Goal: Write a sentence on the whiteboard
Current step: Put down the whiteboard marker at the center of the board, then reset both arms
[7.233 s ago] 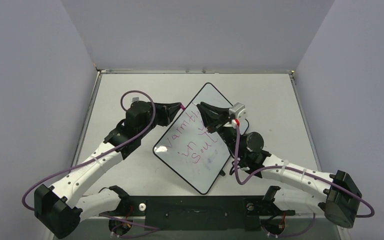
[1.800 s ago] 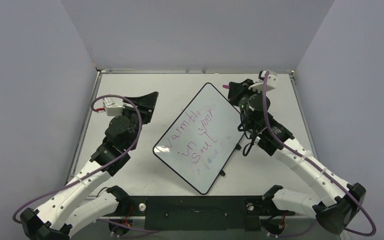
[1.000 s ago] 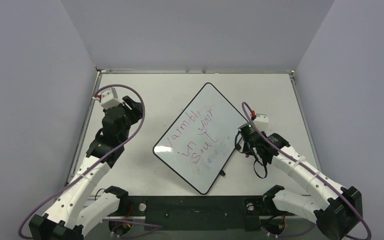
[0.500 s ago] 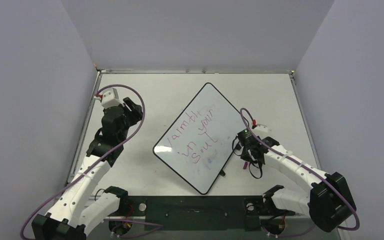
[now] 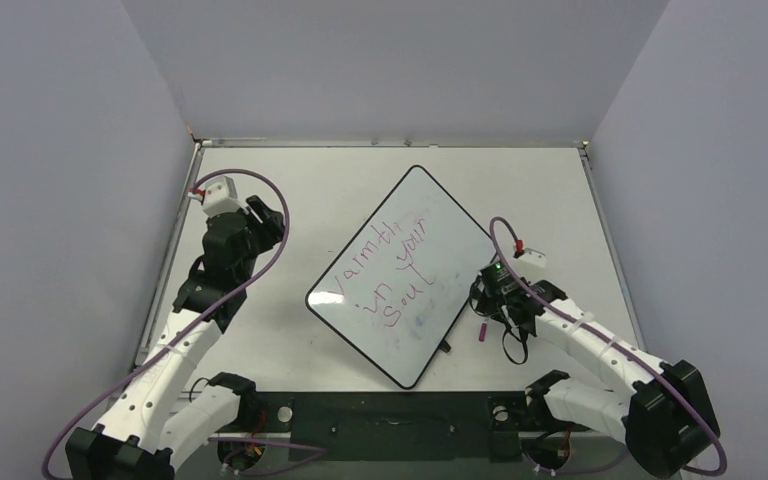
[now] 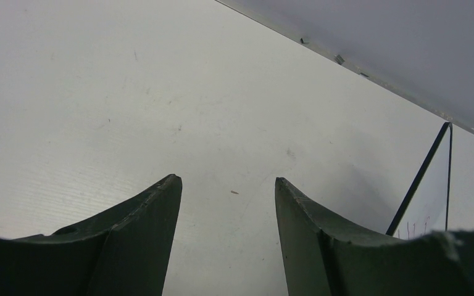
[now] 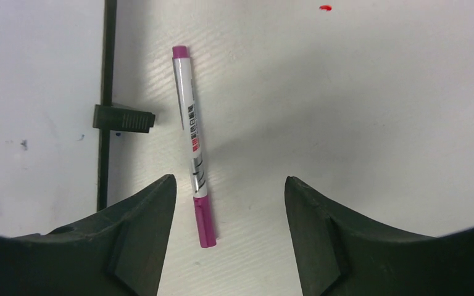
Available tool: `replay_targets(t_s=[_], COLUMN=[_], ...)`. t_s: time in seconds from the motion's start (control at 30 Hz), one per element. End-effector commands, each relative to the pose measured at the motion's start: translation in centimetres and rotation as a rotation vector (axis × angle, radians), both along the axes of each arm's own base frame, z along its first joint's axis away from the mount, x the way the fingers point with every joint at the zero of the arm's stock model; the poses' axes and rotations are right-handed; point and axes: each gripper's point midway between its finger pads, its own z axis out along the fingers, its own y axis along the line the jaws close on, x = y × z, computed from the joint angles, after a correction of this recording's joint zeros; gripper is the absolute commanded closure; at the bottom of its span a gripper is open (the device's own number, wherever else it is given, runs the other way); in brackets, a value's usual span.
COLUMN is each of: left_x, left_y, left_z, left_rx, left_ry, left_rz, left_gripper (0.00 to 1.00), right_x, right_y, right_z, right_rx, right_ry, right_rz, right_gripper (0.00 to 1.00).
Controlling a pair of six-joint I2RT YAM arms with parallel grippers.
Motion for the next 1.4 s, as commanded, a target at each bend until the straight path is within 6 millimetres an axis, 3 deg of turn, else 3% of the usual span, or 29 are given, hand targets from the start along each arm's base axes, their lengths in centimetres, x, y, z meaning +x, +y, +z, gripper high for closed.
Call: replay_targets(t_s=[0.0, 0.13, 0.3, 0.4, 0.53, 0.7, 0.87, 1.37], left_x=[0.3, 0.3, 0.4, 0.4, 0.2, 0.1, 0.2, 0.0], left_y=[0.1, 0.2, 0.2, 0.1, 0.1, 0.5, 0.5, 0.7], left_z=[1.0, 0.8, 0.7, 1.0, 1.0, 0.9, 0.8, 1.1], left_rx=[0.003, 0.005, 0.003, 0.002, 0.001, 0.013, 0.012, 0.014], left_ry=[-0.037, -0.038, -0.038, -0.044, -0.052, -0.056, -0.058, -0.067], left_rz=[-0.006, -0.006, -0.009, -0.014, -0.017, -0.006, -0.005, 0.002], left_gripper=[0.46, 0.46, 0.45, 0.45, 0.44, 0.40, 0.32, 0.31], right_x=[1.6, 3.0, 4.7, 5.0, 5.0, 4.5, 3.9, 3.6], right_y=[-1.3, -2.1, -2.6, -2.2, -1.4, -1.4, -1.9, -1.9], right_z=[2.8, 6.8, 15.1, 19.4, 21.9, 22.0, 21.5, 22.4], right_rx=[-0.025, -0.041, 0.015, 0.080, 0.138, 0.170, 0.172, 0.182], right_ry=[-0.151, -0.305, -0.571, -0.699, -0.792, -0.847, -0.861, -0.893], right_rz=[-0.052, -0.060, -0.082, -0.060, -0.001, 0.014, 0.006, 0.022], right_gripper=[0.39, 0.38, 0.34, 0.17, 0.07, 0.00, 0.00, 0.01])
